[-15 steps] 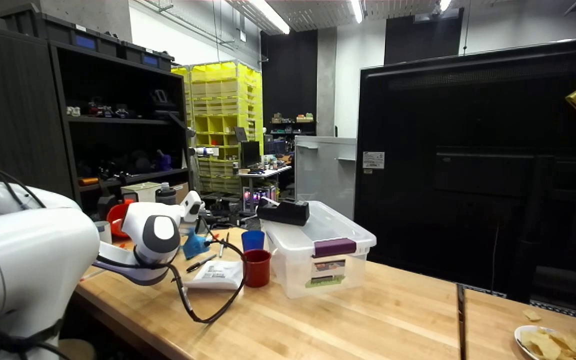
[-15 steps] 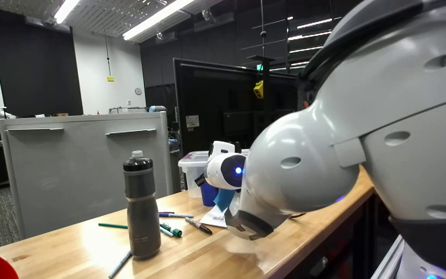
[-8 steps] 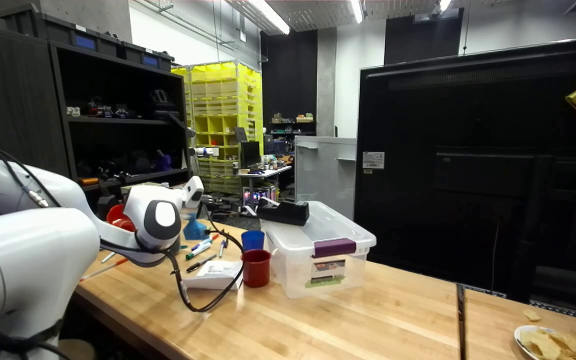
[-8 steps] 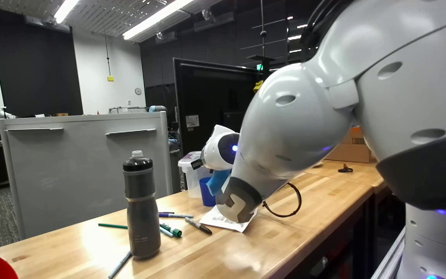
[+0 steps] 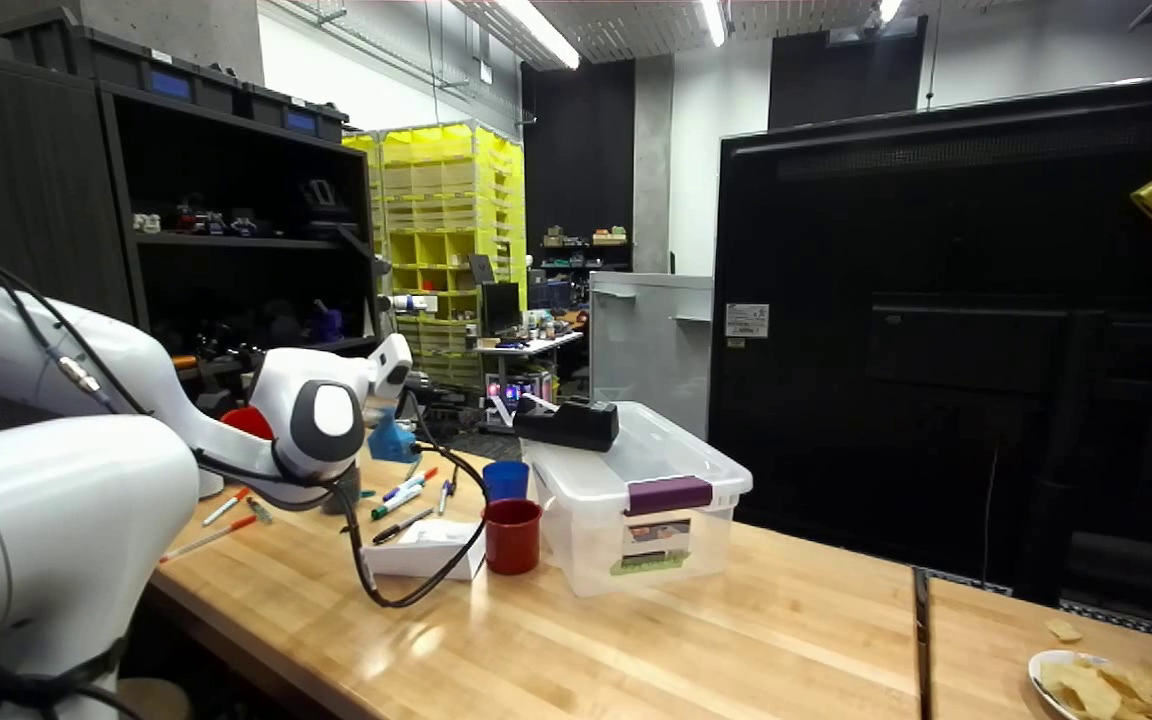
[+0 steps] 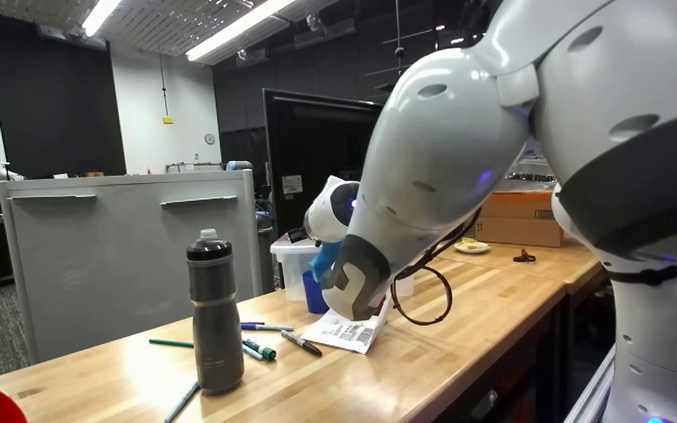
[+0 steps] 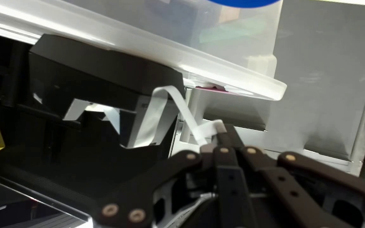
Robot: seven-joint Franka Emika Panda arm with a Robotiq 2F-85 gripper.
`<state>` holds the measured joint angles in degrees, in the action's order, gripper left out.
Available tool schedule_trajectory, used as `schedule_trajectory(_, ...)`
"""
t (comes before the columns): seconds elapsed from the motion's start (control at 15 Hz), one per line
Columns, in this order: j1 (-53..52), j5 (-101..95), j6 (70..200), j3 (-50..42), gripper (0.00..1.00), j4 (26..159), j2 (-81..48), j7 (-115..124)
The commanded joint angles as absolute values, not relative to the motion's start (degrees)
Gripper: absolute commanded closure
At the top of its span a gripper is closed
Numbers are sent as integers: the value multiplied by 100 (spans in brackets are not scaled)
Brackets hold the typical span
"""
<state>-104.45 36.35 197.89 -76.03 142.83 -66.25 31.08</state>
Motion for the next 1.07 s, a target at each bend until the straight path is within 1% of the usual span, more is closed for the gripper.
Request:
schedule_trajectory(0.0,-10547,3372,19789,-7727,100,14383,-6323,3137)
schedule_trajectory(0.47,-10485,3067,19785,-7575,100,14386,-6410,3161)
schedule_trajectory(0.53,-10376,3427,19791,-7378,100,14315,-6412,2748)
schedule_trajectory(0.8,-9830,3631,19844,-6820,100,14256,-6708,2475)
schedule_trajectory(1.0,-9576,3633,19782,-6725,100,14146,-6643,2233)
